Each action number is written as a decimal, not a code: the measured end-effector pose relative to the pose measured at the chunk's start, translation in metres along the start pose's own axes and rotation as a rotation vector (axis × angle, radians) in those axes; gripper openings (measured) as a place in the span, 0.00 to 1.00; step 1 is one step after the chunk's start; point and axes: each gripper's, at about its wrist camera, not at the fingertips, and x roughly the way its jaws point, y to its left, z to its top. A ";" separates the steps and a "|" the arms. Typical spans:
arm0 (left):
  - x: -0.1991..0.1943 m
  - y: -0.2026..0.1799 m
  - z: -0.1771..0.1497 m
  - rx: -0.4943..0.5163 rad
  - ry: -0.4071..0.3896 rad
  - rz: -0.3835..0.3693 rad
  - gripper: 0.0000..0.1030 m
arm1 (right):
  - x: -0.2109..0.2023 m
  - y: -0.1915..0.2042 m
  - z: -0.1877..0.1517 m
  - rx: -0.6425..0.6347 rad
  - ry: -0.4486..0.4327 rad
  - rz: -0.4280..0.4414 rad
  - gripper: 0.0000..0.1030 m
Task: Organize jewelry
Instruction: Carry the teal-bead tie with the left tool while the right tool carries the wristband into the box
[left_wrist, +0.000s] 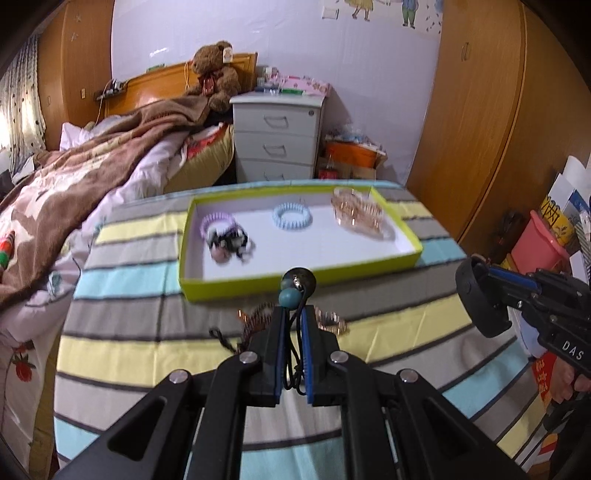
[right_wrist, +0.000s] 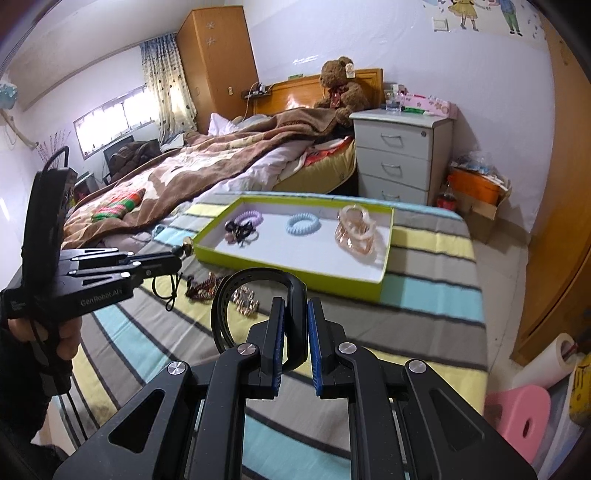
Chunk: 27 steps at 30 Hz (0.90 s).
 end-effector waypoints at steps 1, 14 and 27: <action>-0.002 0.001 0.005 0.001 -0.011 -0.002 0.09 | -0.001 0.000 0.002 -0.001 -0.004 -0.006 0.12; 0.002 0.008 0.058 -0.003 -0.076 -0.031 0.09 | 0.012 -0.009 0.049 0.009 -0.037 -0.060 0.12; 0.058 0.026 0.091 -0.030 -0.016 -0.058 0.09 | 0.077 -0.034 0.085 0.047 0.038 -0.119 0.12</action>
